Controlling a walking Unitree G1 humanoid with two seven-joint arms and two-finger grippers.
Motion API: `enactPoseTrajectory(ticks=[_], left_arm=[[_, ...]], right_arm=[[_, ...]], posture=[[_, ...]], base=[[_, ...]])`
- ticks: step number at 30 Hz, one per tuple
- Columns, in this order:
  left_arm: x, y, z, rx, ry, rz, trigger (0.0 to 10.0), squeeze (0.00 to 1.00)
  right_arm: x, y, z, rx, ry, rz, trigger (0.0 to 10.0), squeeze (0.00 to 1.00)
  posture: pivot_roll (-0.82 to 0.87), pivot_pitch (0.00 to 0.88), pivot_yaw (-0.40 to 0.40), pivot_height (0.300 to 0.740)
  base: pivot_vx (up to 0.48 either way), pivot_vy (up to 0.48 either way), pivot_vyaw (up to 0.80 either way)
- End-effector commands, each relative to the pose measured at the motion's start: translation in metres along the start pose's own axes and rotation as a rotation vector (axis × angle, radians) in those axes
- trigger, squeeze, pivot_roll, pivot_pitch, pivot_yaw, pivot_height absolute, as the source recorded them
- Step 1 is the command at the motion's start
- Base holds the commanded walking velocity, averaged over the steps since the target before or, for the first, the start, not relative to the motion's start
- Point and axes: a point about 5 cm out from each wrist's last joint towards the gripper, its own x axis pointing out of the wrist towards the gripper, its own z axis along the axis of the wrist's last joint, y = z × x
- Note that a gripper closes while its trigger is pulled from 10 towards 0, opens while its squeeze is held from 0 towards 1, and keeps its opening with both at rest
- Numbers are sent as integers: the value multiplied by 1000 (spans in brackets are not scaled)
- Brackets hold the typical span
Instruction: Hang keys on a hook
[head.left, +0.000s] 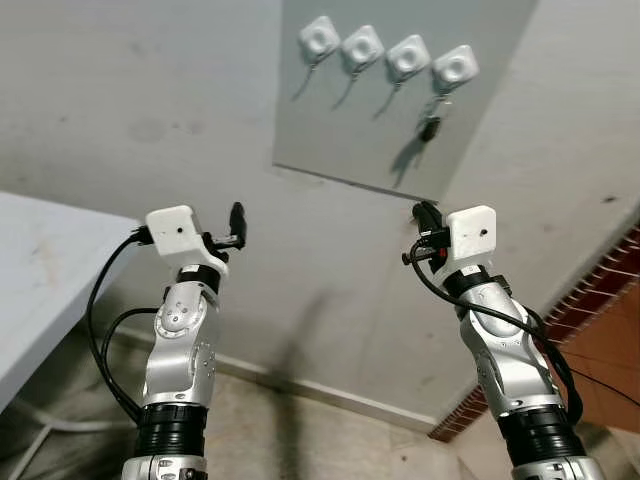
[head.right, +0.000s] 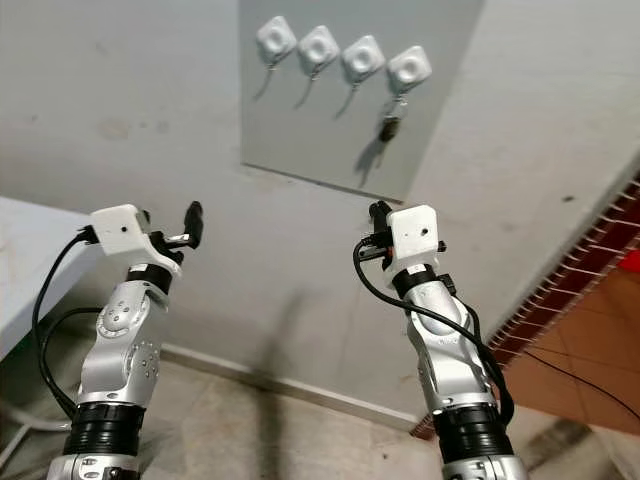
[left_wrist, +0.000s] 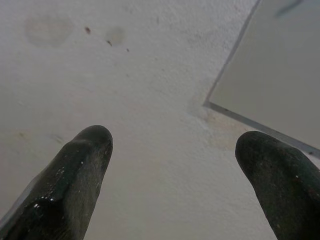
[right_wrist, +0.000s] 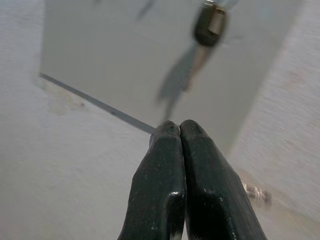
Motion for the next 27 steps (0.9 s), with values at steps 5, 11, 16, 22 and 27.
enactPoseTrajectory(ticks=[5, 11, 16, 22, 27], left_arm=[[4, -3, 4, 5, 6, 0, 10000, 0], [5, -4, 4, 5, 16, -7, 10000, 0], [5, -5, 6, 12, 2, -18, 10000, 0], [3, -19, 12, 116, -26, -97, 10000, 0], [-2, -34, 15, 191, -44, -187, 10000, 0]], right_arm=[[1, -2, 6, -1, -21, 6, 10000, 0], [1, -2, 6, 0, -23, 7, 10000, 0], [0, 1, 10, 6, -50, 32, 10000, 0], [3, 3, 26, 62, -134, 57, 10000, 0], [4, 1, 31, 64, -157, 41, 10000, 0]], posture=[[43, 0, -96, 740], [41, 0, -94, 740], [40, 0, -94, 740], [40, 0, -92, 740], [42, 0, -92, 740]], base=[[0, 0, 0], [0, 0, 0], [0, 0, 0], [0, 0, 0], [0, 0, 0]])
